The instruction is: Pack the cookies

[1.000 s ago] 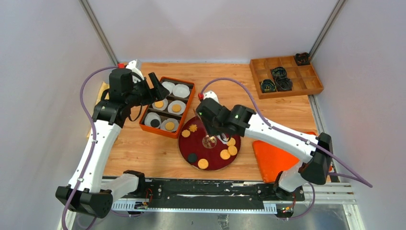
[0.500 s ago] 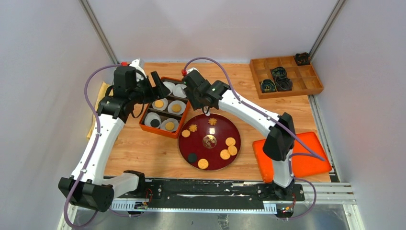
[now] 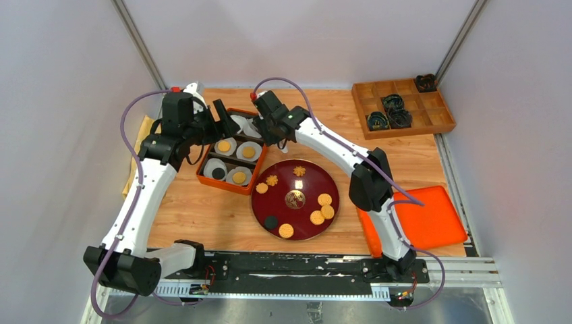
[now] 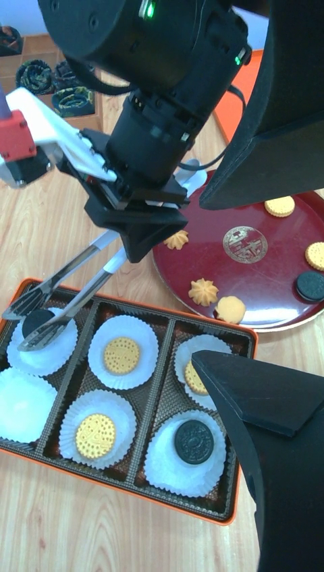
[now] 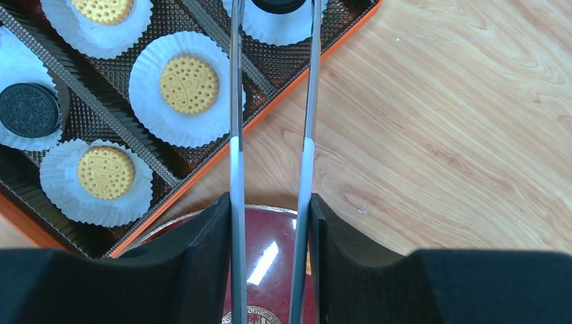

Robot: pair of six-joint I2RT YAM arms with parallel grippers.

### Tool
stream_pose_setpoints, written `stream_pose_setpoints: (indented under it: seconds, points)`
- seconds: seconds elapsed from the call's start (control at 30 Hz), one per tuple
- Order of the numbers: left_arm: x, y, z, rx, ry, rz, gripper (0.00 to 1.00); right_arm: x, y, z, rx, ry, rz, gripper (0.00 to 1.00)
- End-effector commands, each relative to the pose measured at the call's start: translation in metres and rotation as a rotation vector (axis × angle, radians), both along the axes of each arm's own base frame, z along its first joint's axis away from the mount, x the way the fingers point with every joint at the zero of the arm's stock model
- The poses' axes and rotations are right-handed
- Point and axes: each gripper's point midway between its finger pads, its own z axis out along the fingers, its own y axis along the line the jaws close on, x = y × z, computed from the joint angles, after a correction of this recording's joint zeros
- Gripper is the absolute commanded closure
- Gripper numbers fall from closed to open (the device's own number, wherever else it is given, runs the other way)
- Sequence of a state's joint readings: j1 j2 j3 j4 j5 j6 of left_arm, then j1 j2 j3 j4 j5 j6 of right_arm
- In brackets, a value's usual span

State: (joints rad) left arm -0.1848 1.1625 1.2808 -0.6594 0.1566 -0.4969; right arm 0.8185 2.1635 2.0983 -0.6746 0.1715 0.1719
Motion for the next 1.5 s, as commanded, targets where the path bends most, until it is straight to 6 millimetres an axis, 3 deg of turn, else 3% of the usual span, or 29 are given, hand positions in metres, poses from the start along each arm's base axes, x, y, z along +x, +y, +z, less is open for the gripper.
stream_pose_setpoints:
  seconds: [0.0,0.3,0.4,0.5,0.83,1.07,1.1,1.17,1.2,1.33,1.4,1.47]
  points:
    - [0.003,0.000,-0.002,0.013,-0.010,-0.002,0.18,0.015,0.010,0.008,0.031,-0.029,0.029,1.00]
    - [0.002,0.002,-0.001,0.019,-0.017,0.003,0.17,0.026,0.003,-0.004,0.006,-0.028,0.000,0.99]
    - [0.002,0.001,0.000,0.017,-0.018,0.000,0.16,0.028,0.003,-0.002,0.005,-0.036,-0.004,0.78]
    - [0.002,0.000,0.001,0.012,-0.019,-0.008,0.15,0.029,0.004,-0.002,0.006,-0.039,0.006,0.64]
    - [0.001,-0.001,0.004,0.009,-0.028,-0.013,0.12,0.027,0.009,0.002,0.030,-0.032,0.027,0.52]
    - [-0.001,-0.001,0.005,0.009,-0.032,-0.016,0.10,0.026,0.009,0.001,0.037,-0.025,0.023,0.53]
    - [-0.001,-0.001,0.005,0.009,-0.032,-0.016,0.10,0.025,0.008,0.001,0.038,-0.023,0.022,0.57]
    - [-0.001,-0.001,0.006,0.009,-0.035,-0.015,0.10,0.021,0.005,0.008,0.048,-0.029,0.018,0.79]
    - [-0.001,-0.001,0.007,0.007,-0.036,-0.018,0.10,0.019,0.003,0.011,0.057,-0.037,0.018,0.84]
    - [-0.002,-0.003,0.012,-0.005,-0.048,-0.025,0.11,0.002,-0.010,0.034,0.089,-0.056,0.016,0.83]
    - [-0.003,-0.002,0.014,-0.007,-0.054,-0.022,0.11,-0.013,-0.020,0.054,0.110,-0.079,0.022,0.83]
    - [-0.004,-0.002,0.015,-0.008,-0.058,-0.019,0.11,-0.030,-0.030,0.062,0.116,-0.083,0.029,0.82]
